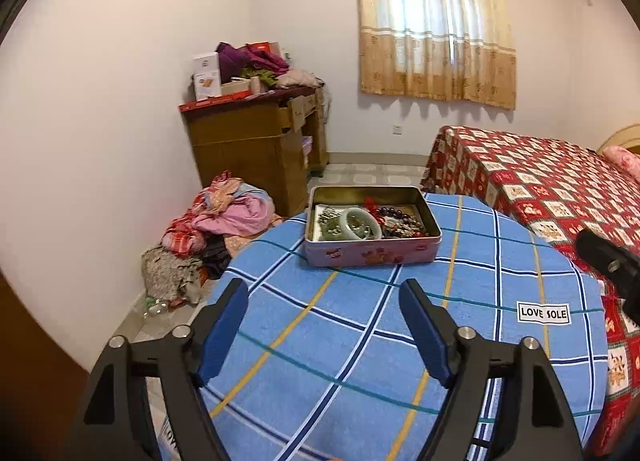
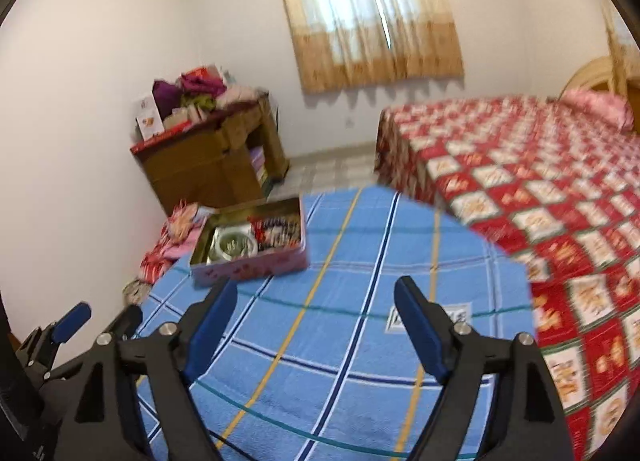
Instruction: Organize jewelry
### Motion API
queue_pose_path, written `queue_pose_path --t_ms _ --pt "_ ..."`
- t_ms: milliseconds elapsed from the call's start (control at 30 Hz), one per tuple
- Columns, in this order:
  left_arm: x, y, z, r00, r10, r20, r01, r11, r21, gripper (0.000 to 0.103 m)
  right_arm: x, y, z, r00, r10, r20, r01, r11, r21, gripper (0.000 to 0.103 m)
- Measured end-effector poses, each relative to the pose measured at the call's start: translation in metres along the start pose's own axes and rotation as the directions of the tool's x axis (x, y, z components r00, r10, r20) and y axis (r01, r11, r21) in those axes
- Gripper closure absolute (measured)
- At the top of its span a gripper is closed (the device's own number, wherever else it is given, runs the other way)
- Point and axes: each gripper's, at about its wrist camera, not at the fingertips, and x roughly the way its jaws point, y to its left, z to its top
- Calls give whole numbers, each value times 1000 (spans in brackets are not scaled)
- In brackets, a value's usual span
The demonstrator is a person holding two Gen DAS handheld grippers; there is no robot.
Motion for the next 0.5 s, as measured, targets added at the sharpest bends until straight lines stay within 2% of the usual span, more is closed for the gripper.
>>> queue_pose_path --t_ms 133,233,500 --pt "-17 -2 5 999 27 45 -27 1000 10 21 -23 5 11 996 -23 91 25 1000 -15 8" --pt "-26 -5 8 997 35 66 -37 999 25 20 -34 10 16 990 -29 135 33 999 -26 8" --pt "-47 -6 17 991 39 127 -42 999 23 19 -40 11 22 986 -11 164 13 1000 -12 8"
